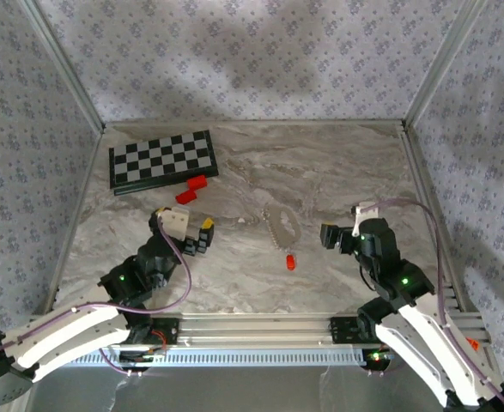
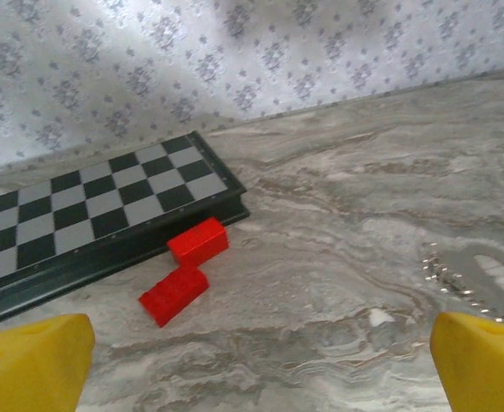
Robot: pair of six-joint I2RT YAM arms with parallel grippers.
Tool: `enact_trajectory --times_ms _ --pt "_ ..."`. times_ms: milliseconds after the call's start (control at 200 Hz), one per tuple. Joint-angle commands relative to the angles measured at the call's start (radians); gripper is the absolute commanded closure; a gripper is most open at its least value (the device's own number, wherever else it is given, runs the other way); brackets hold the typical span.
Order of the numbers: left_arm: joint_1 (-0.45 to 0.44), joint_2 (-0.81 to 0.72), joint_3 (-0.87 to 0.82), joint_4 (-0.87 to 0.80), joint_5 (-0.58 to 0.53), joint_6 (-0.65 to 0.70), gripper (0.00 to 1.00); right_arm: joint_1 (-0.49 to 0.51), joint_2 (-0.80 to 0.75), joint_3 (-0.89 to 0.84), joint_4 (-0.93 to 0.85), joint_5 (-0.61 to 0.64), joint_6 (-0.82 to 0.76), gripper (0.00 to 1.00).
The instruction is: Put the keys on the keyring
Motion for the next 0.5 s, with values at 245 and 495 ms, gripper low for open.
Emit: enact_trajectory --times_ms 245,495 --pt "0.162 0.084 -0.056 0.047 -0.124 0.013 0.00 -0.034 -0.069 -0.194 0.281 0.158 -0.194 0.00" --pt "0.291 0.093 -0.103 0.131 -0.079 0.077 0.00 -0.068 -0.068 -0.280 0.420 0.217 -0.290 0.00"
